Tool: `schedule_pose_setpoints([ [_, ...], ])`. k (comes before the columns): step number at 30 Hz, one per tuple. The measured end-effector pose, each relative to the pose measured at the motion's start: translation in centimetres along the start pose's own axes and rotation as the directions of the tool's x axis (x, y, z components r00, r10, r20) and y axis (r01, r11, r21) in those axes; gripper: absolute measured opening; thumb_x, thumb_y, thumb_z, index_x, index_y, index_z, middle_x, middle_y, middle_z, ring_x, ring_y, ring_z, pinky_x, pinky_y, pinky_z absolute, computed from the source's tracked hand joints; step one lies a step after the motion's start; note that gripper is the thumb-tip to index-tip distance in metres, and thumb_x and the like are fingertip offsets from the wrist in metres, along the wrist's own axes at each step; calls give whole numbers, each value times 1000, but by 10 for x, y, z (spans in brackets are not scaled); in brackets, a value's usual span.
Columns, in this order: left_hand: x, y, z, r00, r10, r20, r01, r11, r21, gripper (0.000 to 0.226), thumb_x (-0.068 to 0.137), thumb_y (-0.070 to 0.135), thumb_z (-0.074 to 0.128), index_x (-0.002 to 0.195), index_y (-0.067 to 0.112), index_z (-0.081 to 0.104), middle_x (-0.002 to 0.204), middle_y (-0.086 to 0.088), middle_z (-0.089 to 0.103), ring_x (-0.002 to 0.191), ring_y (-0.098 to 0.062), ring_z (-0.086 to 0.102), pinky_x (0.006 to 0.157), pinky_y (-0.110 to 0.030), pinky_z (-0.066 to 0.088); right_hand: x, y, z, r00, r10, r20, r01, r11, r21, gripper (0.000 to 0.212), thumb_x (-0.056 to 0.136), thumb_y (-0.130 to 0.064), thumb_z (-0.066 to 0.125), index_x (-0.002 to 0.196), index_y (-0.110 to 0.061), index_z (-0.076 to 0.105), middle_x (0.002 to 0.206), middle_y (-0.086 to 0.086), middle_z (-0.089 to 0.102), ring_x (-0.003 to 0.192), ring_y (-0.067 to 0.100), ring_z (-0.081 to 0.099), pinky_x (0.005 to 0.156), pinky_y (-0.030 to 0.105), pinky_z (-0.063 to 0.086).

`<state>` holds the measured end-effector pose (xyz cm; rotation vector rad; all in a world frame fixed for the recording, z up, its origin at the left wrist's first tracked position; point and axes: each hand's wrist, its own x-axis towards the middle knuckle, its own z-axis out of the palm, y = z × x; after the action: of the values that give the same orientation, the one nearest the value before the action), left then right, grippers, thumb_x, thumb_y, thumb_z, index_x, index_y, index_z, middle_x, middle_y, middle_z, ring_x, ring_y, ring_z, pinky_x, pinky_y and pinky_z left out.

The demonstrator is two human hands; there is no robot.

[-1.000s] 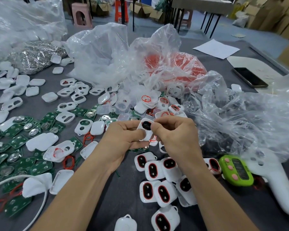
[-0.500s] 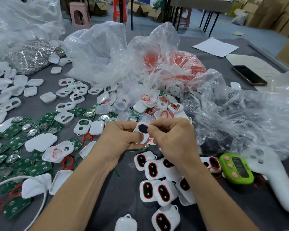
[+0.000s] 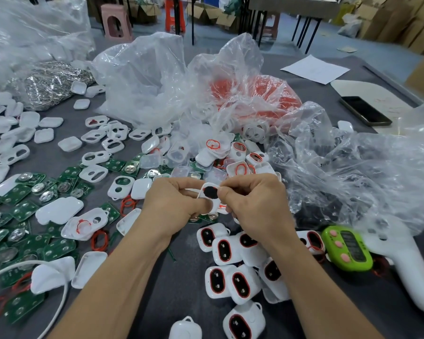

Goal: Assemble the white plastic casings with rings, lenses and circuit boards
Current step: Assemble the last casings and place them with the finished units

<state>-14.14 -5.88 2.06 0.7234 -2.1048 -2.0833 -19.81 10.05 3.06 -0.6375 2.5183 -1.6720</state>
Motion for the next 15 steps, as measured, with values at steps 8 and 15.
schedule_pose_setpoints([
  [8, 1, -2, -1, 1000, 27, -8, -26, 989, 143, 29, 66, -1, 89, 76, 26, 83, 72, -6, 77, 61, -16, 68, 69, -34, 55, -2, 0, 0, 998, -58, 29, 60, 995, -74, 15, 85, -15, 72, 73, -22, 79, 53, 0, 62, 44, 14, 46, 44, 29, 40],
  [15, -1, 0, -2, 981, 53, 189, -60, 998, 29, 23, 80, 7, 83, 96, 23, 83, 85, -3, 79, 67, -5, 67, 59, -17, 51, 4, 0, -6, 998, 67, -17, -67, 998, 23, 11, 80, -21, 75, 73, -28, 80, 54, 0, 66, 47, 9, 54, 48, 32, 51],
])
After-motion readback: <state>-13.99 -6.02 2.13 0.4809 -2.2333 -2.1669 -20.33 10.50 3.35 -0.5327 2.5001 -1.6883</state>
